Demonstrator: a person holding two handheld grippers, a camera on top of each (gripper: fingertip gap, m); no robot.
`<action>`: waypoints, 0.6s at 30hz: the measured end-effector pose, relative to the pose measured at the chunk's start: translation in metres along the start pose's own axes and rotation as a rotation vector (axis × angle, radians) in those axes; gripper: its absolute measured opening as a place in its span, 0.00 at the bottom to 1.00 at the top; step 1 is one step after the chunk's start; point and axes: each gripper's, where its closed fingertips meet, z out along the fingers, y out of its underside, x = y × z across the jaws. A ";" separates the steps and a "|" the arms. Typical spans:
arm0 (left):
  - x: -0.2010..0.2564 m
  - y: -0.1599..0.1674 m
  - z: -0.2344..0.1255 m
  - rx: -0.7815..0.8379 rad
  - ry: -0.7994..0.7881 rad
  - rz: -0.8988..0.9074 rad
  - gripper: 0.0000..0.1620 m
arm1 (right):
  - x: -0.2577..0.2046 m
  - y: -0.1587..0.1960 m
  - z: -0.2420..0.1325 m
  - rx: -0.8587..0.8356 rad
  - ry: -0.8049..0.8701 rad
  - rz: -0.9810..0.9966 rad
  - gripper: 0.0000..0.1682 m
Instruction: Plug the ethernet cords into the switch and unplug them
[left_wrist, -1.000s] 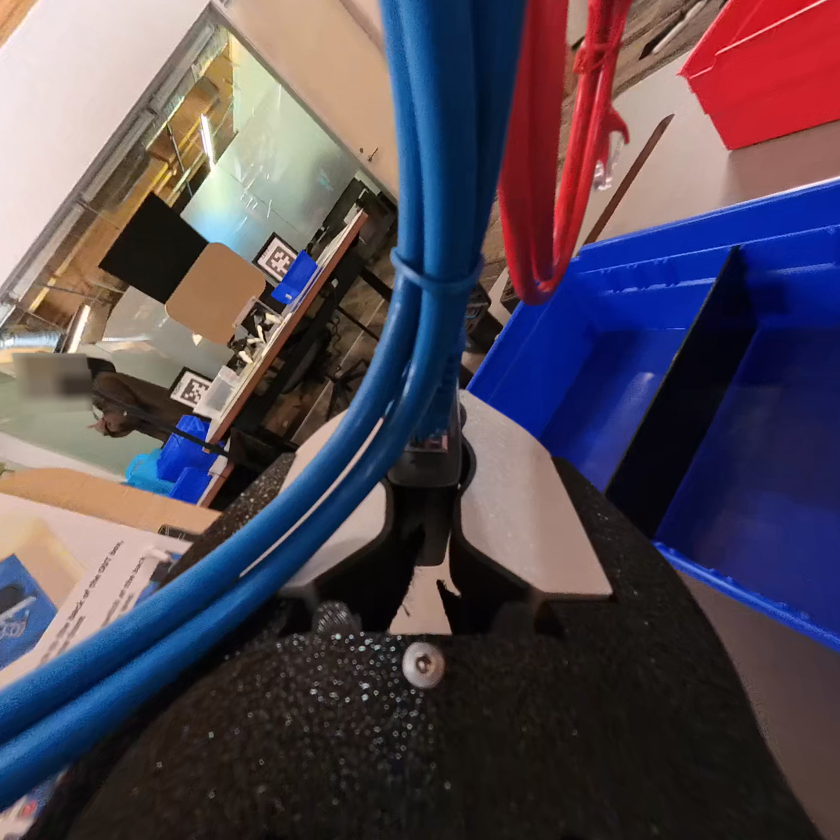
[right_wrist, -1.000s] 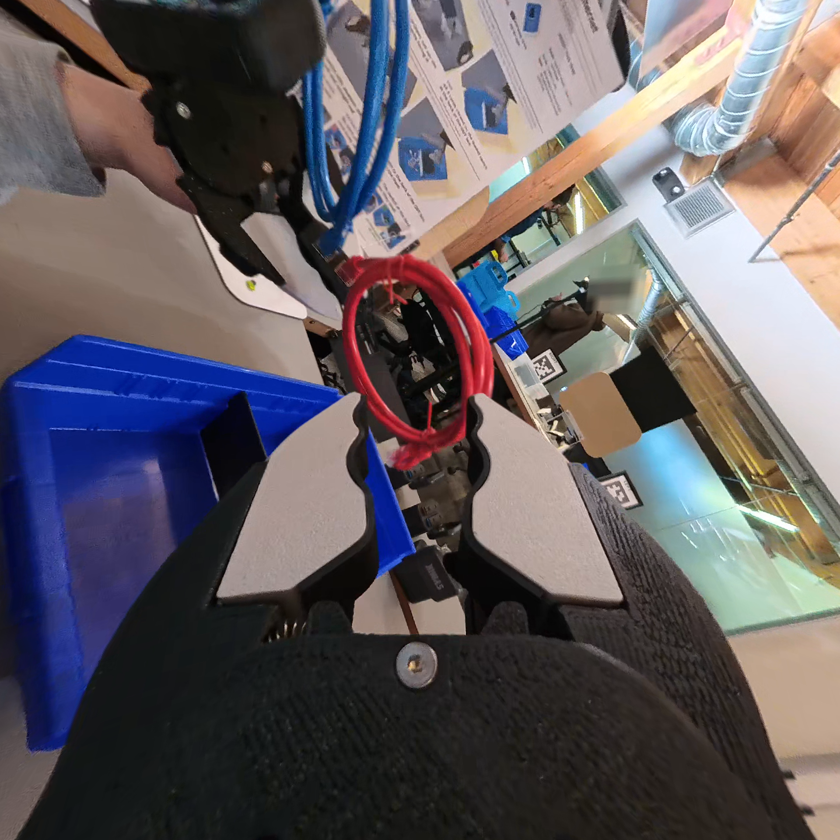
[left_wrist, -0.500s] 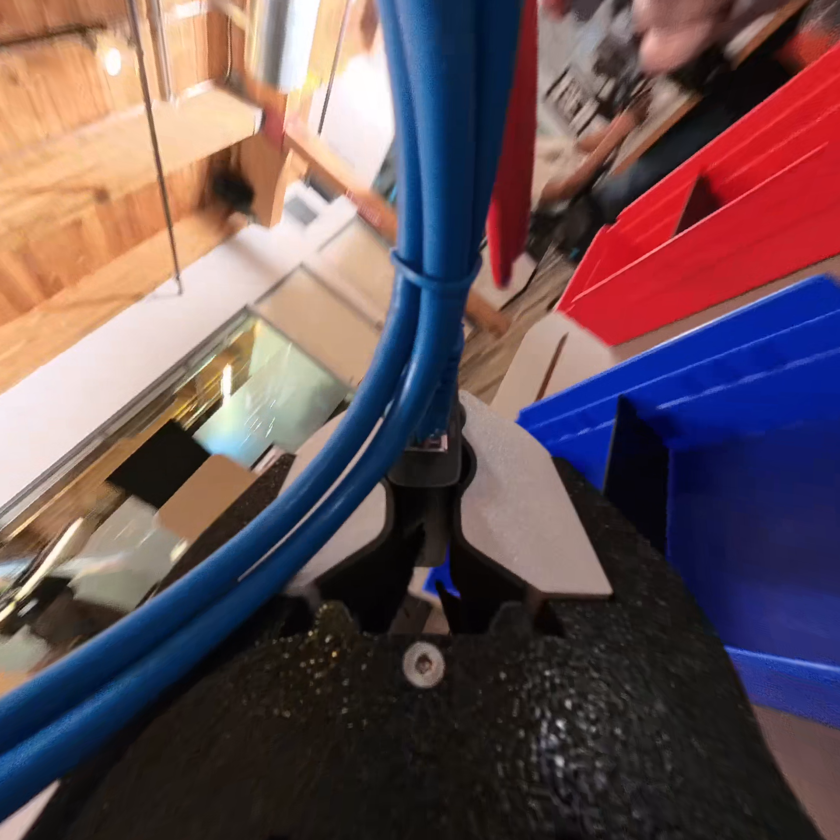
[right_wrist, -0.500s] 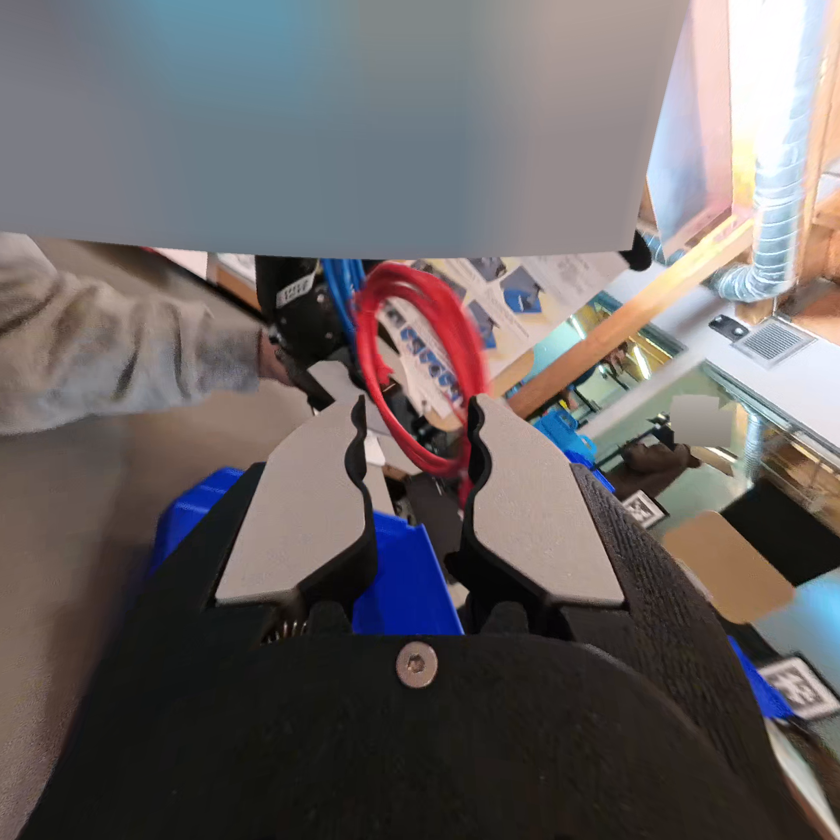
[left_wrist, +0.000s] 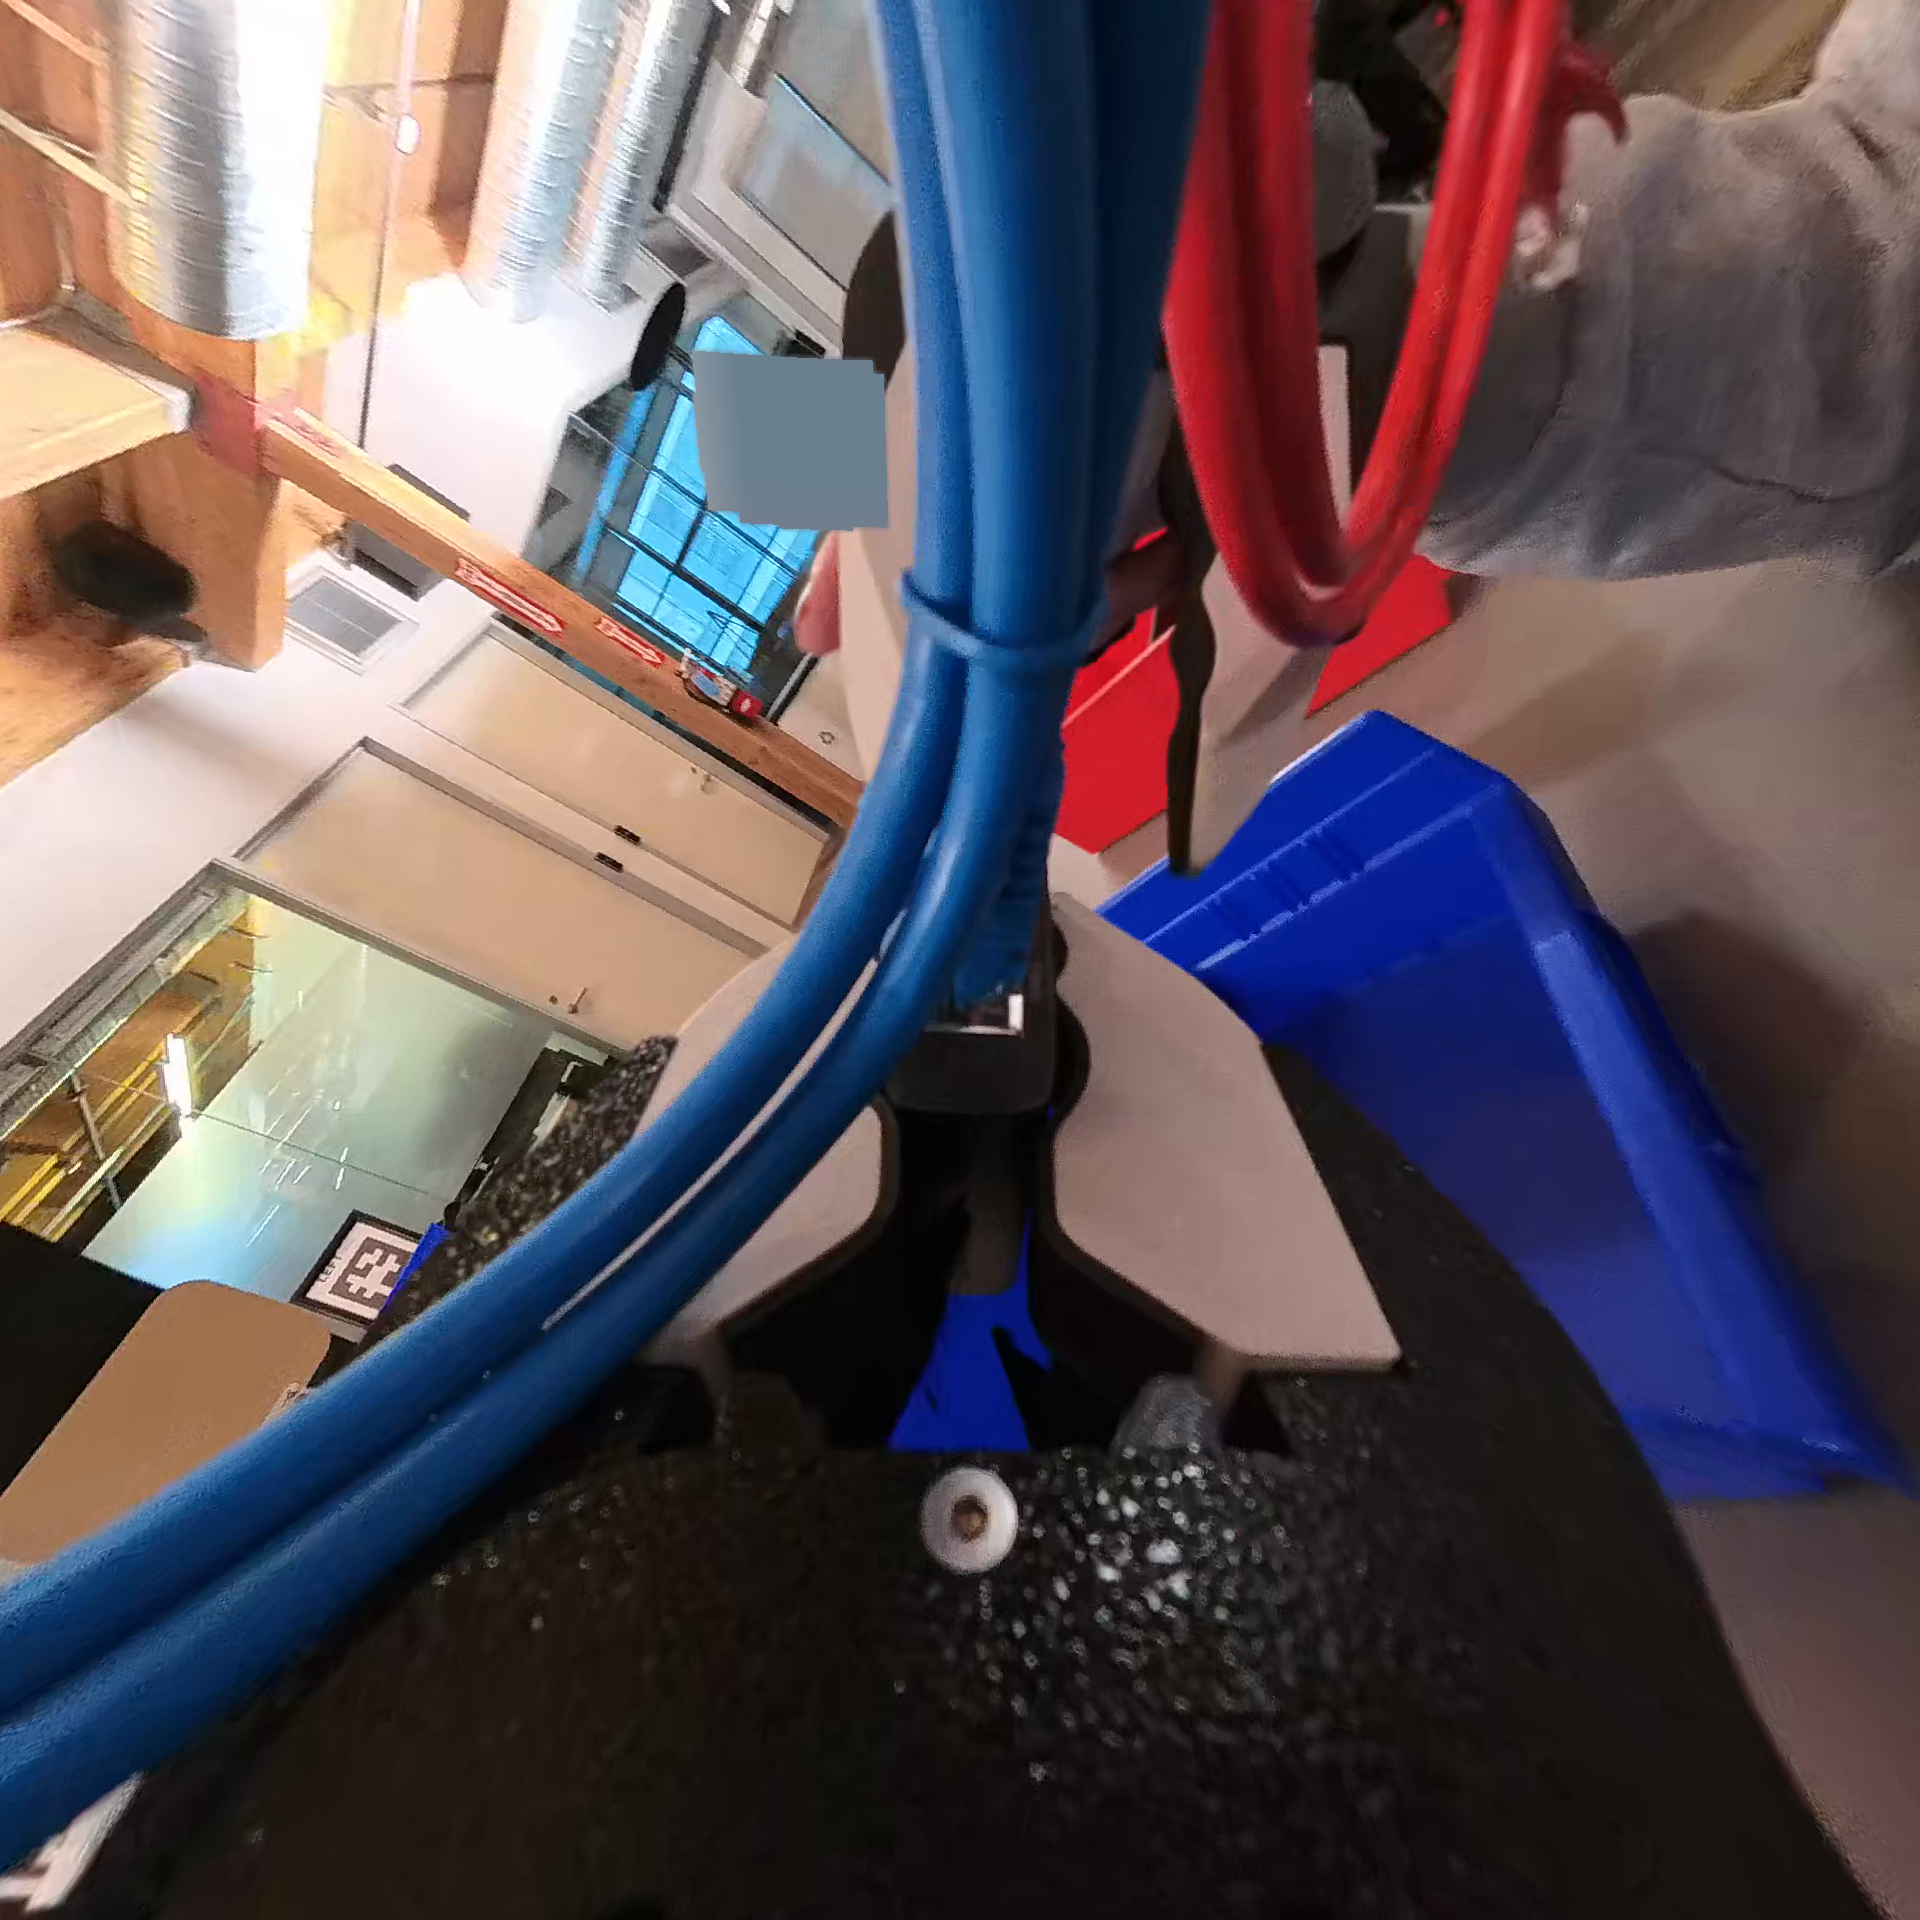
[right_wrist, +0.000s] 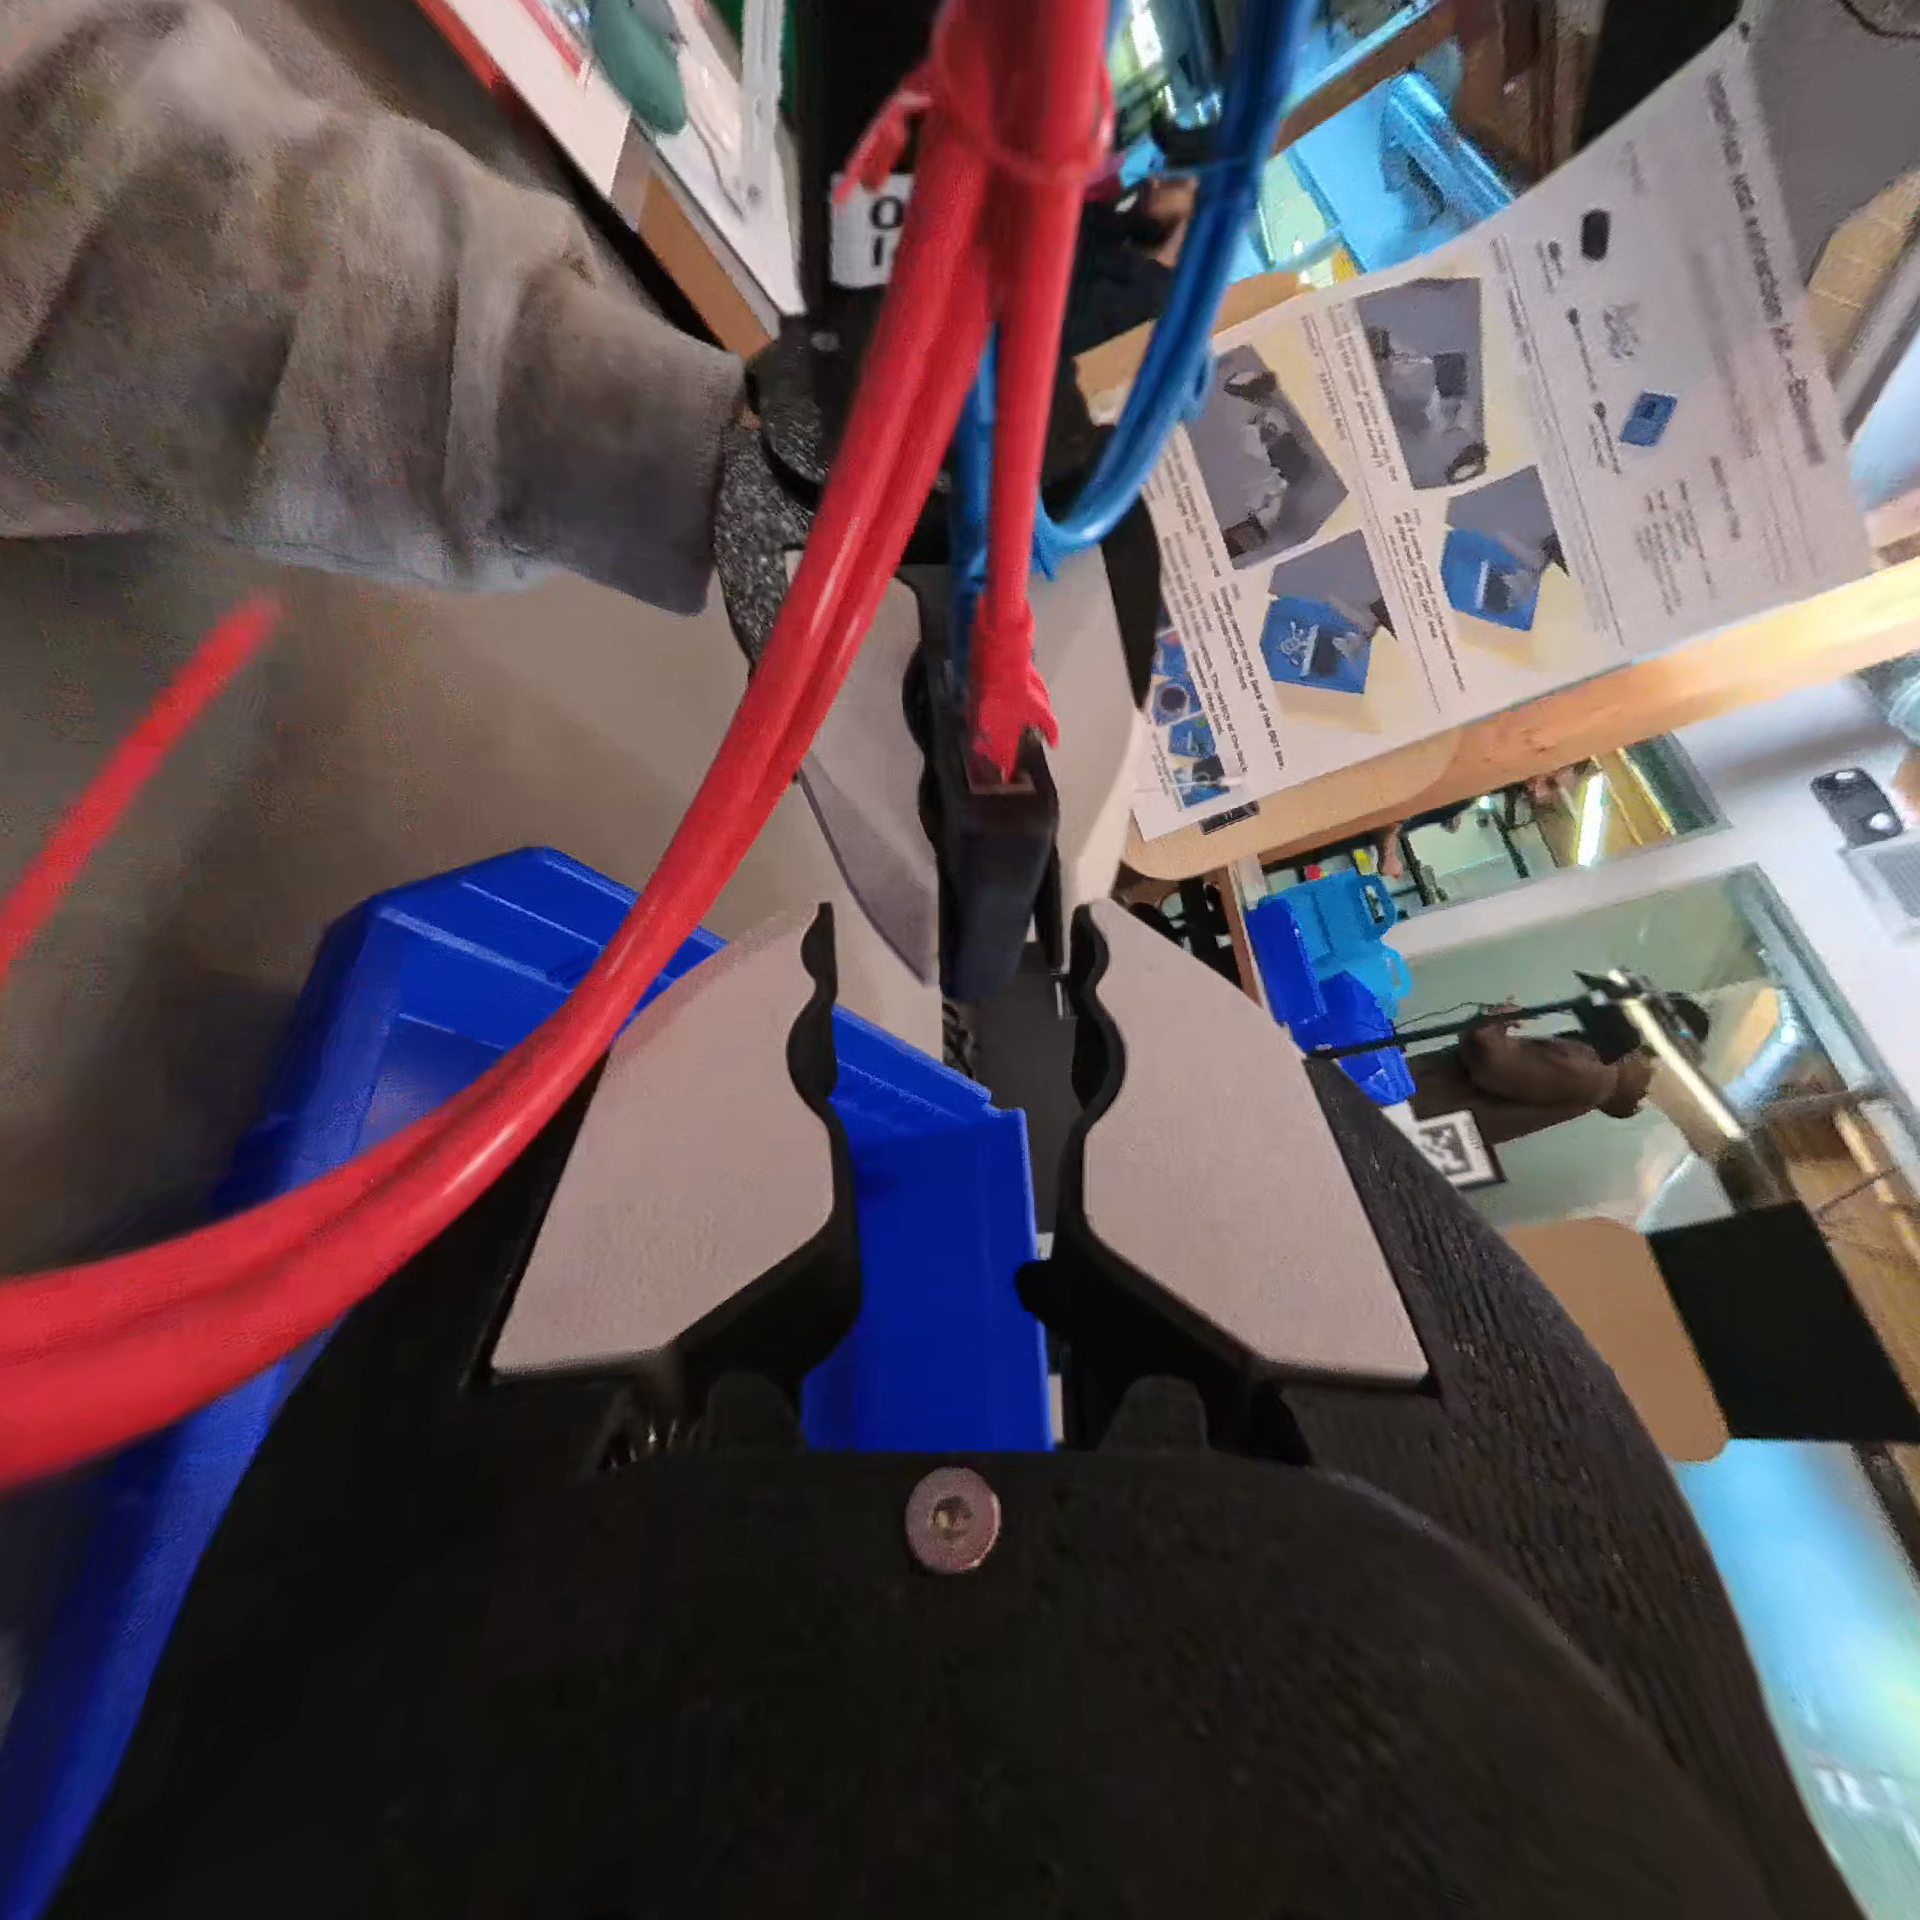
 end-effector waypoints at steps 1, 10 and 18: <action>0.003 -0.001 0.001 -0.004 0.016 0.005 0.14 | -0.003 -0.002 0.004 0.005 -0.007 -0.014 0.25; 0.029 -0.005 0.011 -0.040 0.173 -0.003 0.14 | -0.011 -0.014 0.005 0.070 -0.052 0.008 0.13; 0.005 -0.015 0.011 0.031 0.036 -0.150 0.21 | 0.011 -0.028 -0.005 0.280 -0.012 0.188 0.11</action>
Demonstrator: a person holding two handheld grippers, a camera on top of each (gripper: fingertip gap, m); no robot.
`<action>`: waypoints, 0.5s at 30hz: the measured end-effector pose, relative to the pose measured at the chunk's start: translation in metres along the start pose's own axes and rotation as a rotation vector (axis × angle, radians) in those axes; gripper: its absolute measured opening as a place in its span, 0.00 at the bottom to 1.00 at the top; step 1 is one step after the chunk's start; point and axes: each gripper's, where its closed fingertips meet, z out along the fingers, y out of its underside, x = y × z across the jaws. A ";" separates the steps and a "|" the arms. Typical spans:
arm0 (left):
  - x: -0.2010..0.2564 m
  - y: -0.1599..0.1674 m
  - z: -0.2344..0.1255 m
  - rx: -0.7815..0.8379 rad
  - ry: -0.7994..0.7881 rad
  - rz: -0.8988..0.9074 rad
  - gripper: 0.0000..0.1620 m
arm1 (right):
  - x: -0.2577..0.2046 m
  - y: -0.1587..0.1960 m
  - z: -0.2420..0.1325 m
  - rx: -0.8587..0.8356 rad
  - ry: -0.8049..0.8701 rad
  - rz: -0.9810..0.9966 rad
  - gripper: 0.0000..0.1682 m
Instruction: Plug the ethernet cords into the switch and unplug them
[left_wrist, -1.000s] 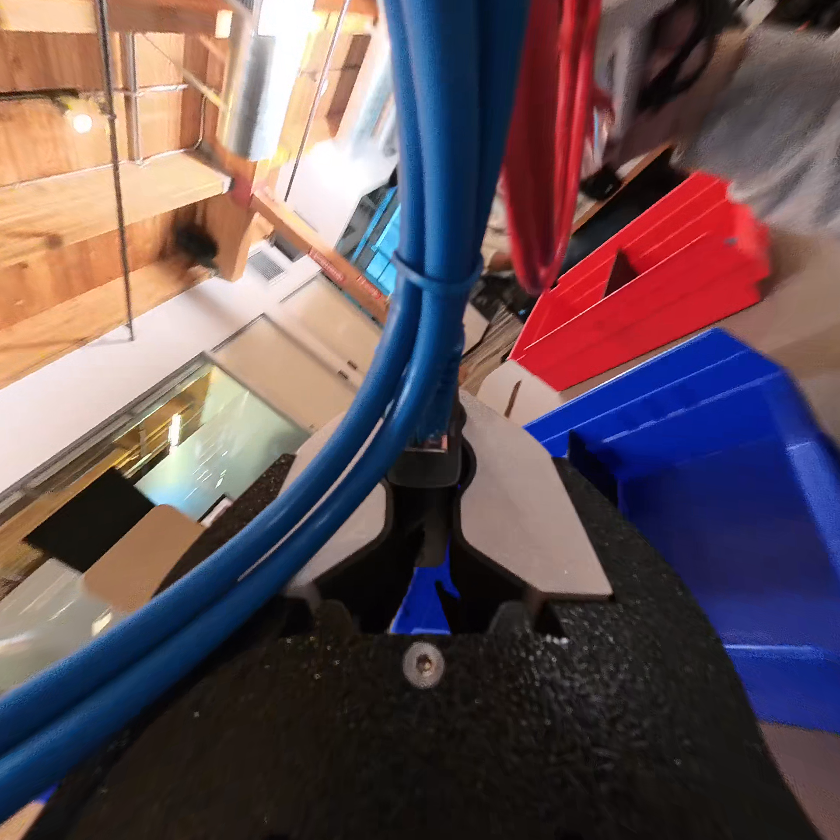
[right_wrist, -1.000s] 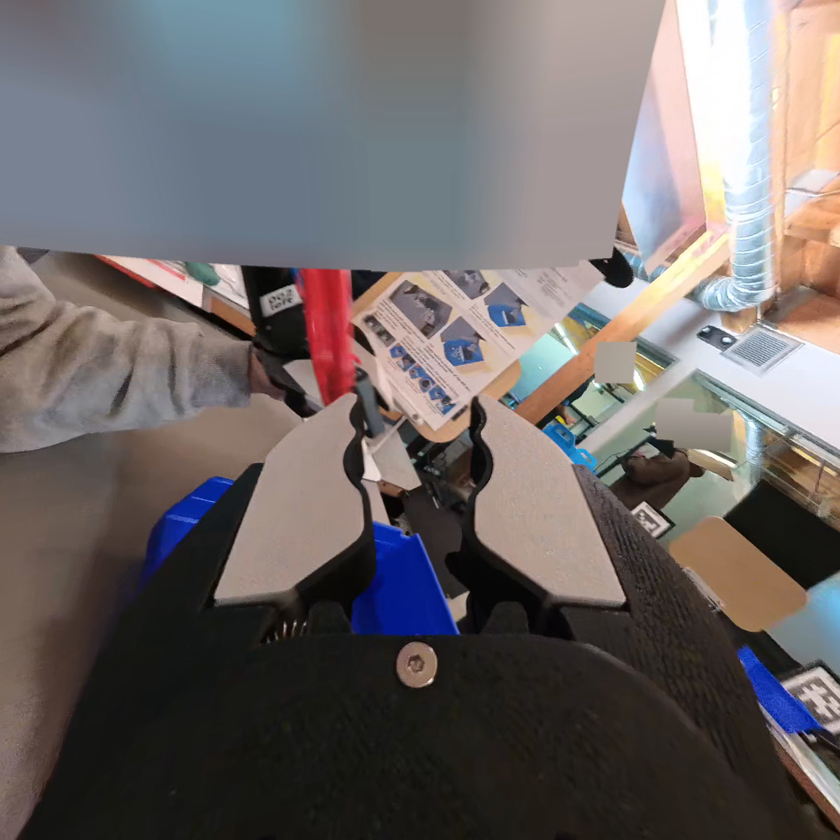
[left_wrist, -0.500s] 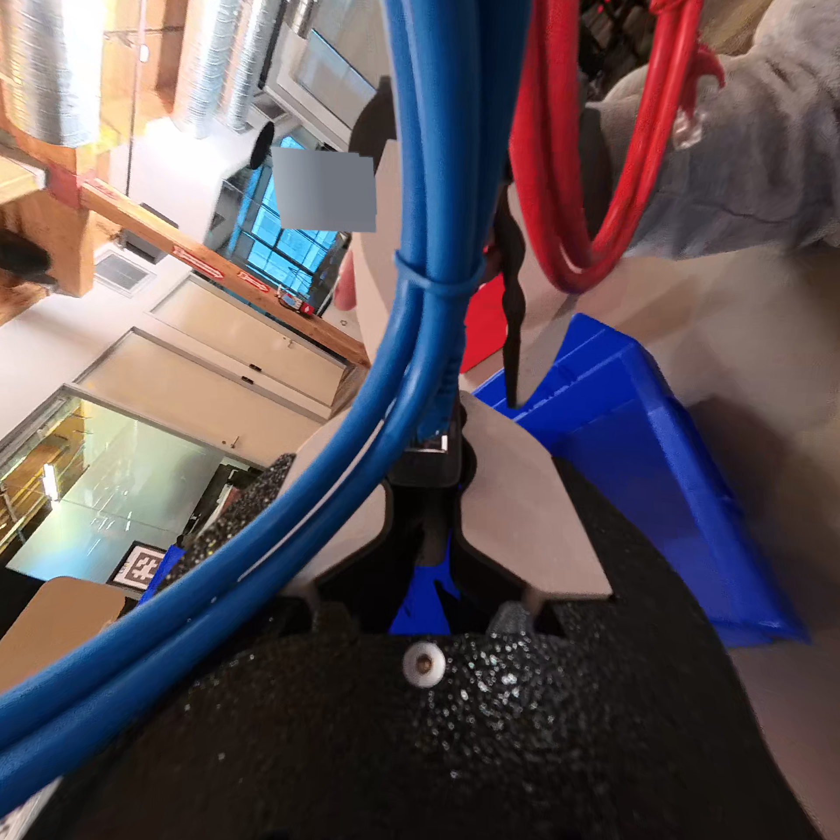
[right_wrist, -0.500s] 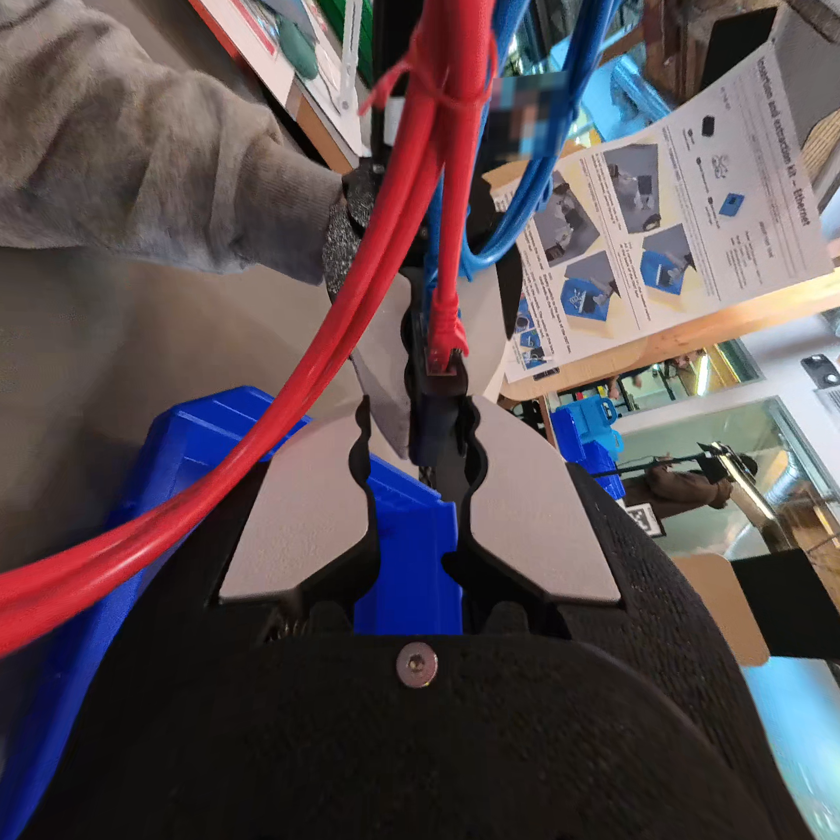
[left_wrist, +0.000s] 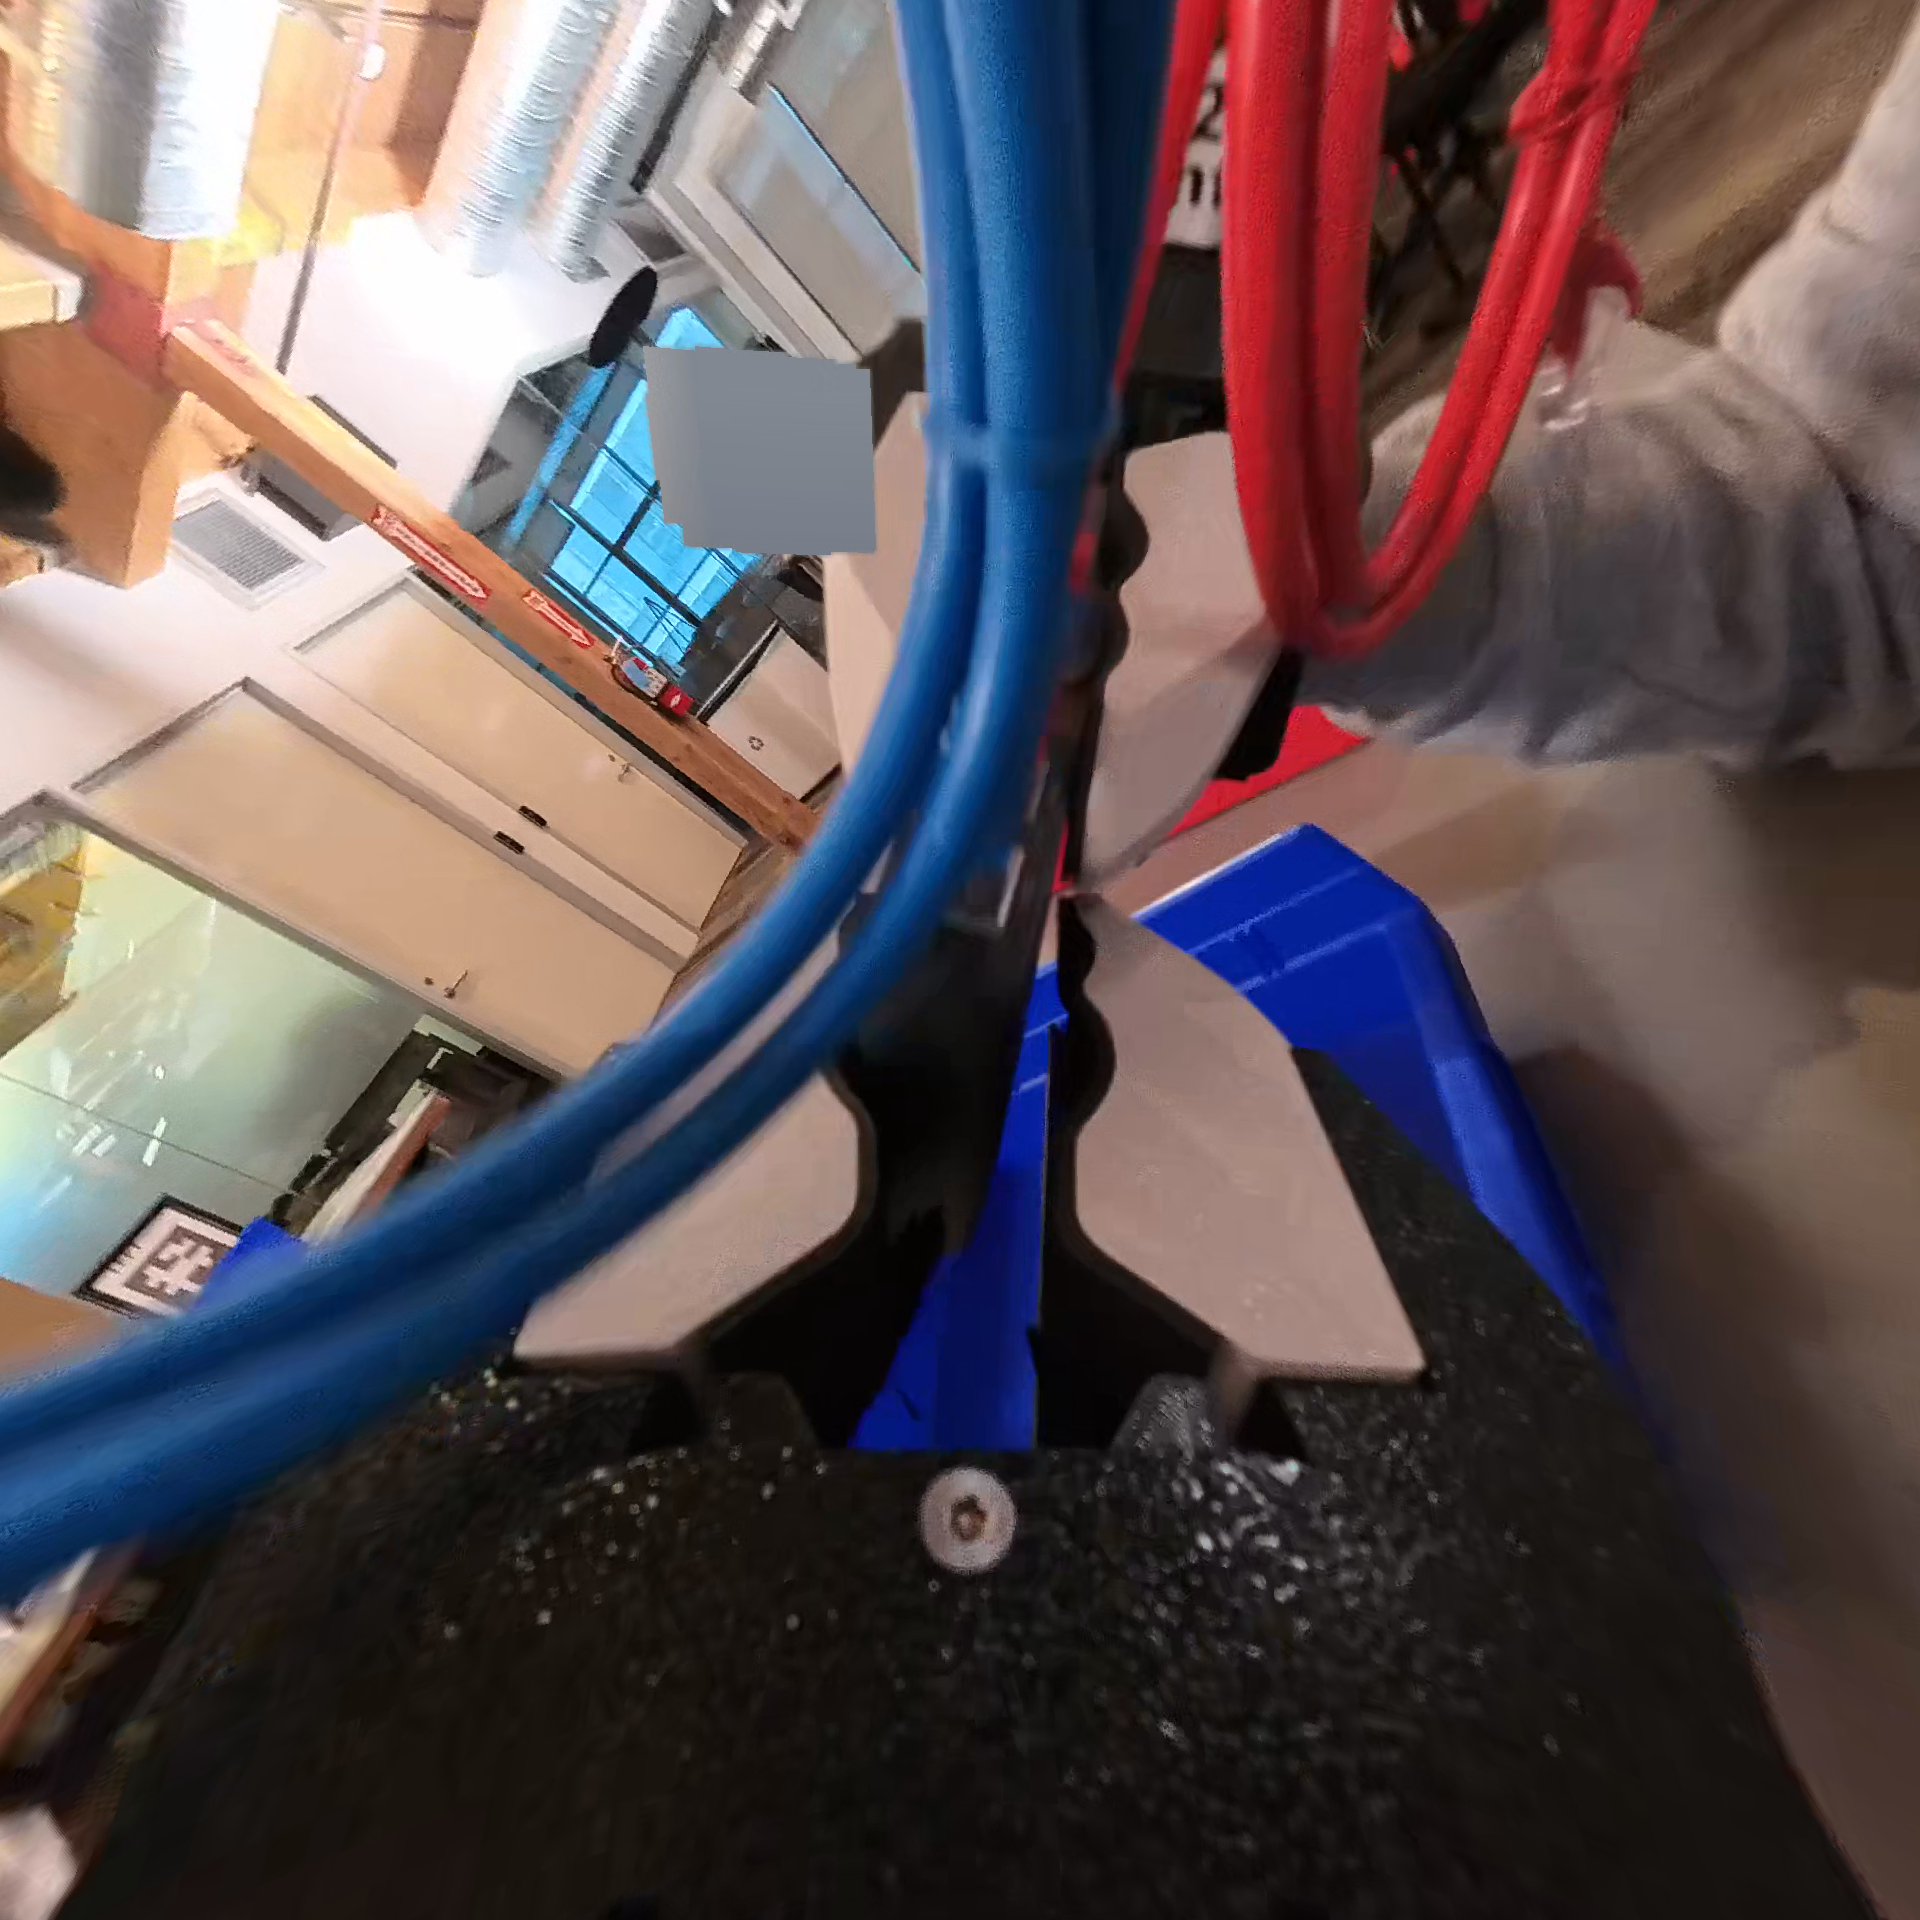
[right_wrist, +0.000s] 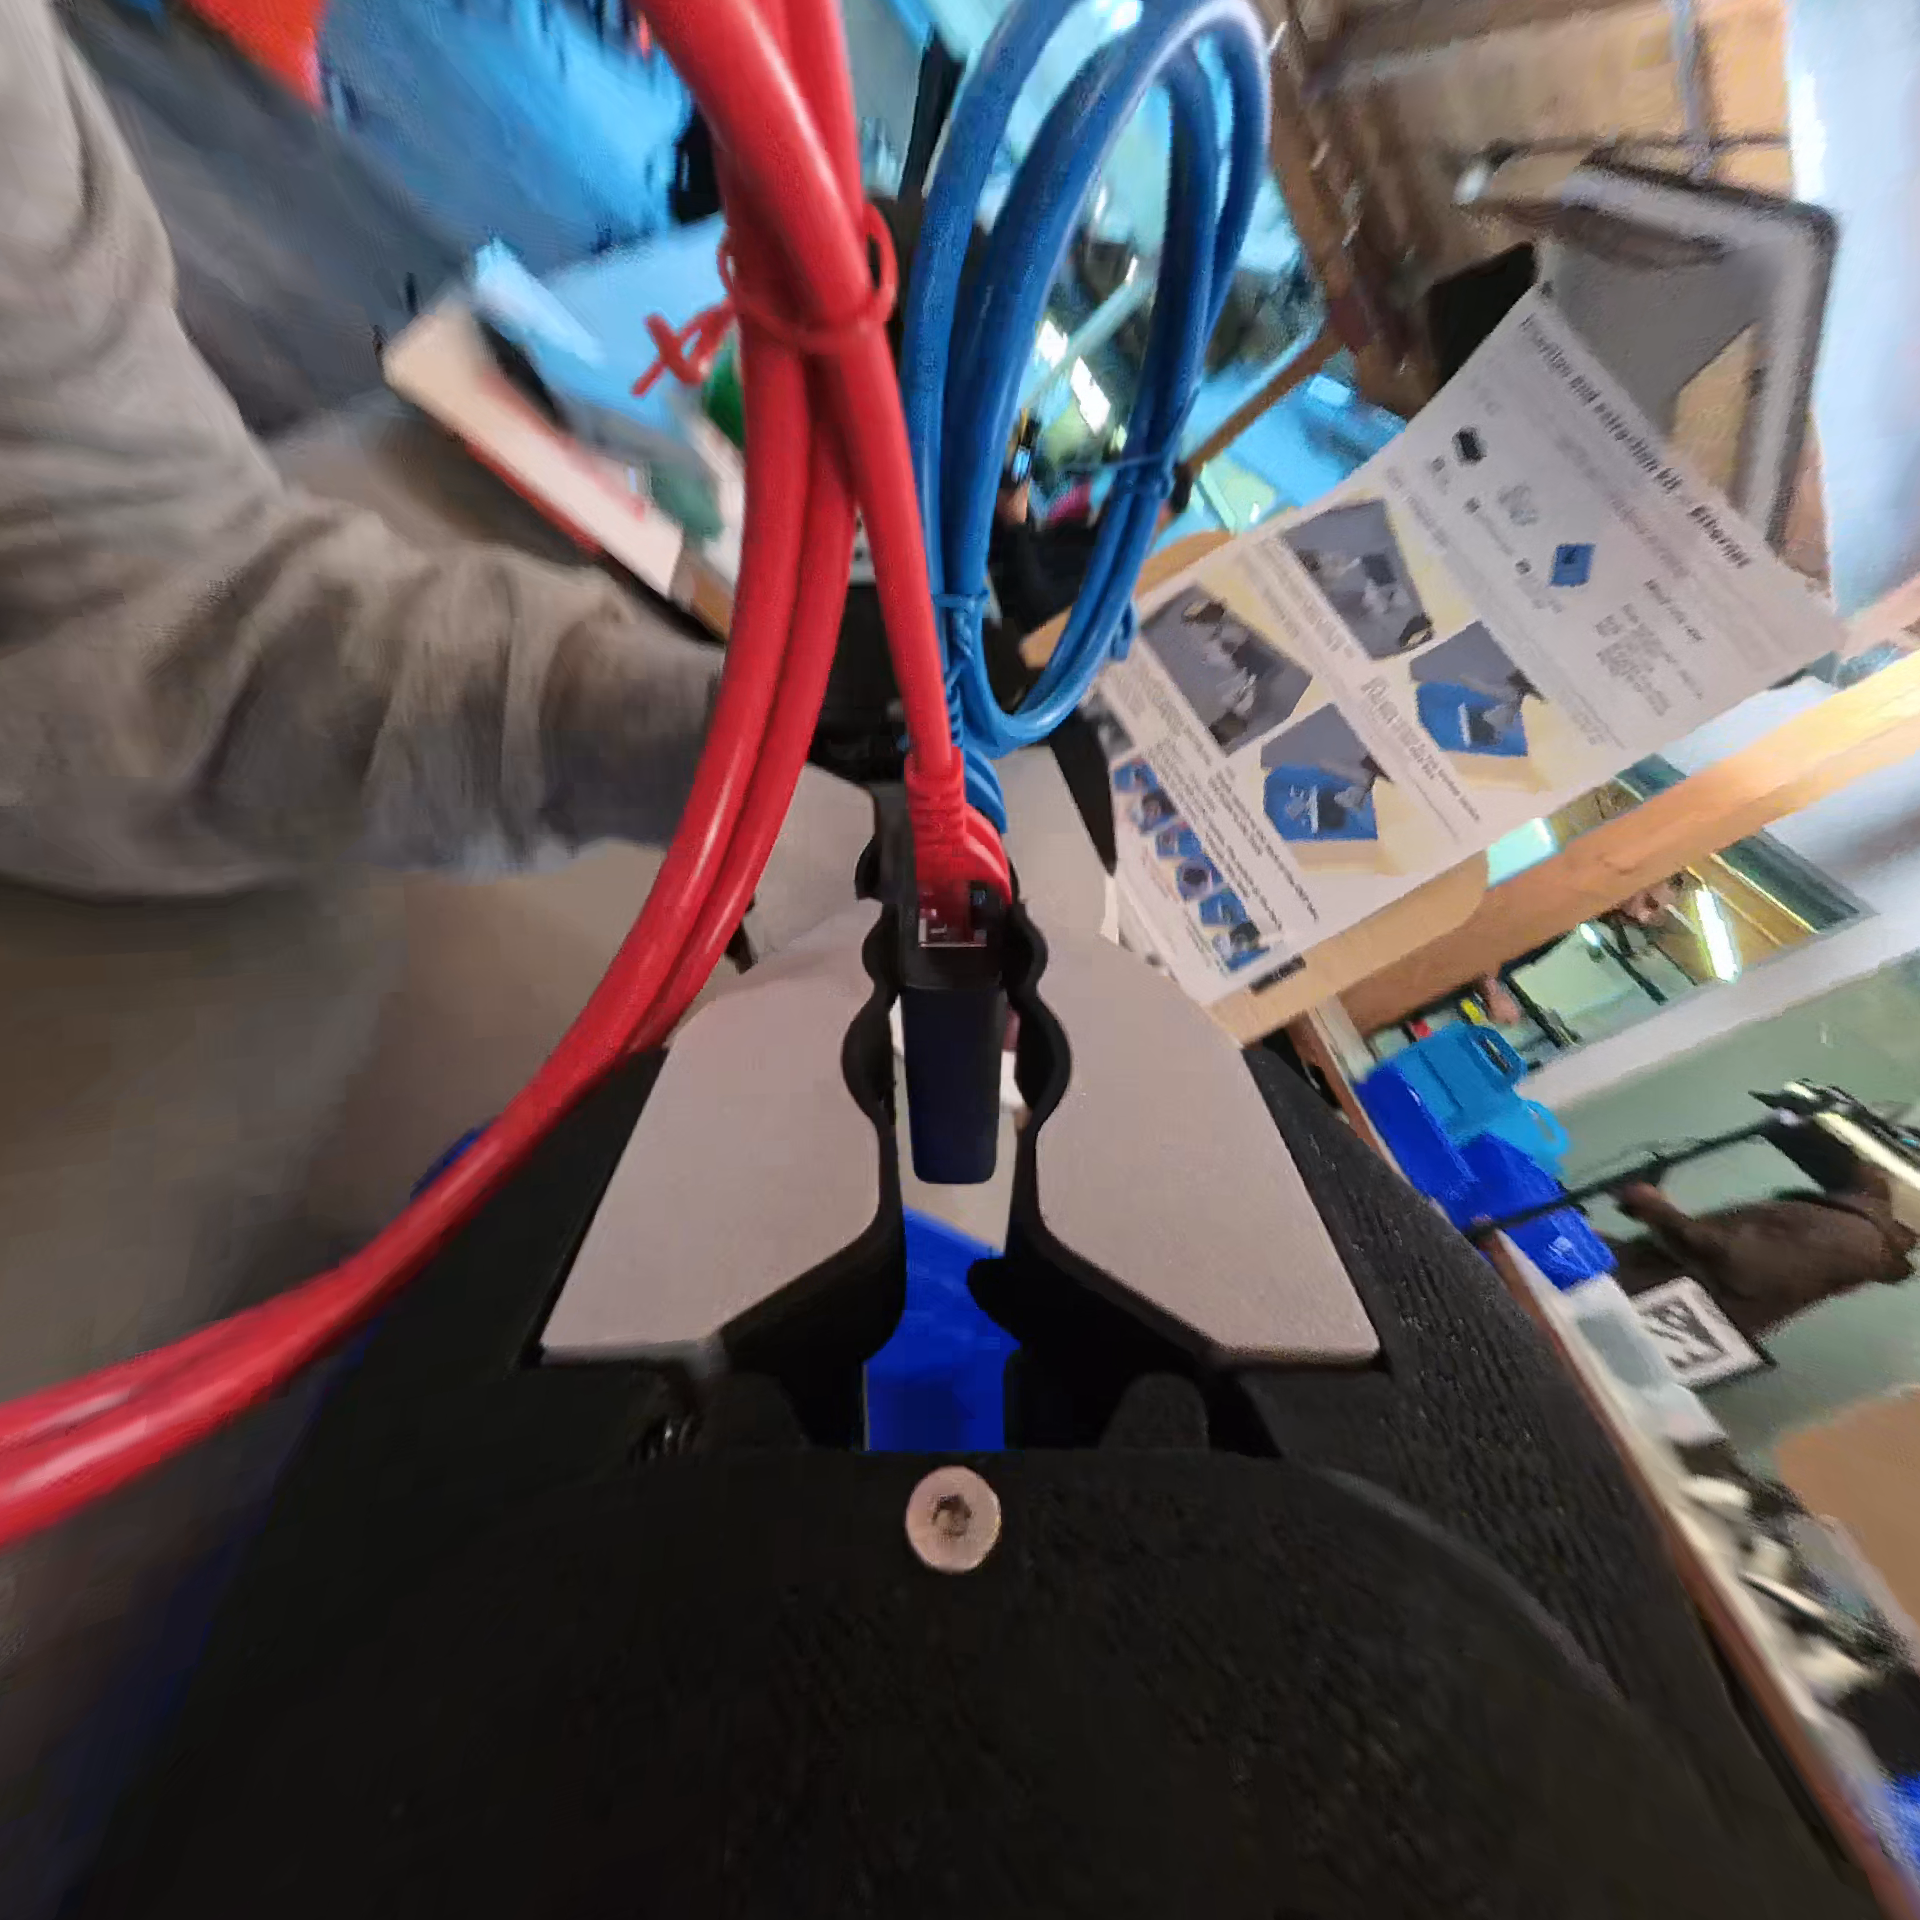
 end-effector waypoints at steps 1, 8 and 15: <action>-0.004 -0.001 -0.001 0.017 -0.012 -0.039 0.22 | 0.005 -0.005 -0.002 0.062 0.009 0.045 0.11; -0.017 -0.029 -0.001 0.352 -0.002 -0.368 0.26 | 0.026 -0.023 -0.019 0.407 0.008 0.312 0.11; -0.021 -0.048 0.003 0.521 -0.070 -0.389 0.18 | 0.035 -0.027 -0.033 0.565 -0.010 0.413 0.11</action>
